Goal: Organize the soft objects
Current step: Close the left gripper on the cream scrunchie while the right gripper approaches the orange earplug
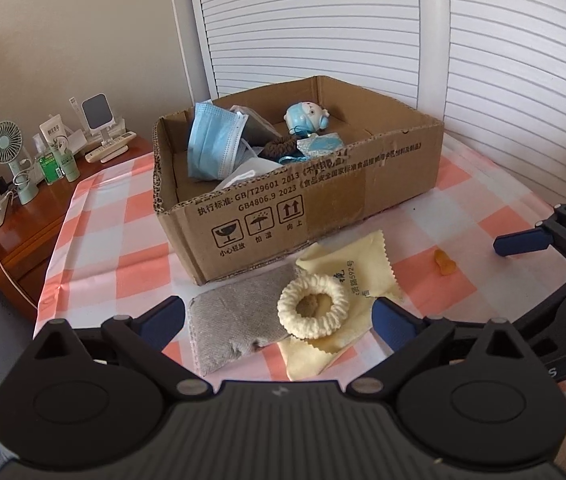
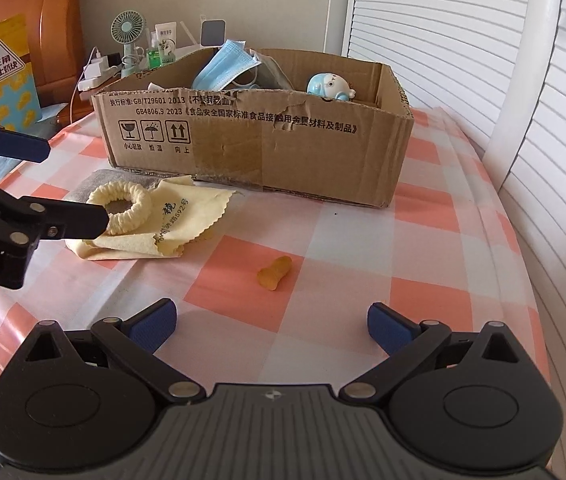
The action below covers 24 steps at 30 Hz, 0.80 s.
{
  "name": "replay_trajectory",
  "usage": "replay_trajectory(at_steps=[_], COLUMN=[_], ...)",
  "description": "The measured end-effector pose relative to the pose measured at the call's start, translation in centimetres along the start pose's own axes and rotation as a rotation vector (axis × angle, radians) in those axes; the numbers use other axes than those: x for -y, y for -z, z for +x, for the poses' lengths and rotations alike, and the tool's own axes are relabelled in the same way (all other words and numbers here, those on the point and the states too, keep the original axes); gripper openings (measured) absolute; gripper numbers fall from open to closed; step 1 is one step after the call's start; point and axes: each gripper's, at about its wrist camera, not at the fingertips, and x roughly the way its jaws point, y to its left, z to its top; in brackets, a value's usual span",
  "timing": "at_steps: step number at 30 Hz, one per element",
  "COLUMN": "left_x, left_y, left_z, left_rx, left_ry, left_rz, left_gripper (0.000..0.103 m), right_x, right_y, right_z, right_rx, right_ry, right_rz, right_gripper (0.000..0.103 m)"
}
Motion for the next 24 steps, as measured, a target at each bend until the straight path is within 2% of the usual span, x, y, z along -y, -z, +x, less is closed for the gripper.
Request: replay_trajectory(at_steps=[3, 7, 12, 15, 18, 24], left_x=[0.4, 0.6, 1.2, 1.8, 2.3, 2.8], left_y=[-0.1, -0.1, 0.0, -0.1, -0.1, 0.0], left_z=[0.8, 1.7, 2.0, 2.1, 2.1, 2.2], left_rx=[-0.009, -0.037, -0.037, -0.031, -0.029, -0.034], left_ry=[0.003, 0.029, 0.027, 0.003, -0.011, -0.027], left_rz=[0.007, -0.014, -0.017, 0.009, 0.026, 0.023], left_gripper=[0.075, 0.063, 0.06, 0.053, 0.052, 0.039], right_x=[0.0, 0.1, 0.1, 0.1, 0.1, 0.2], right_y=[-0.1, 0.0, 0.0, 0.0, 0.1, 0.1], right_z=[0.1, 0.1, 0.1, 0.1, 0.1, 0.2], right_rx=[0.003, 0.007, 0.014, 0.016, 0.021, 0.021], right_ry=[-0.006, -0.01, -0.016, -0.018, -0.02, -0.022], right_rz=[-0.006, -0.009, -0.009, -0.01, -0.011, -0.011], right_gripper=[0.103, 0.103, 0.103, 0.103, 0.103, 0.103])
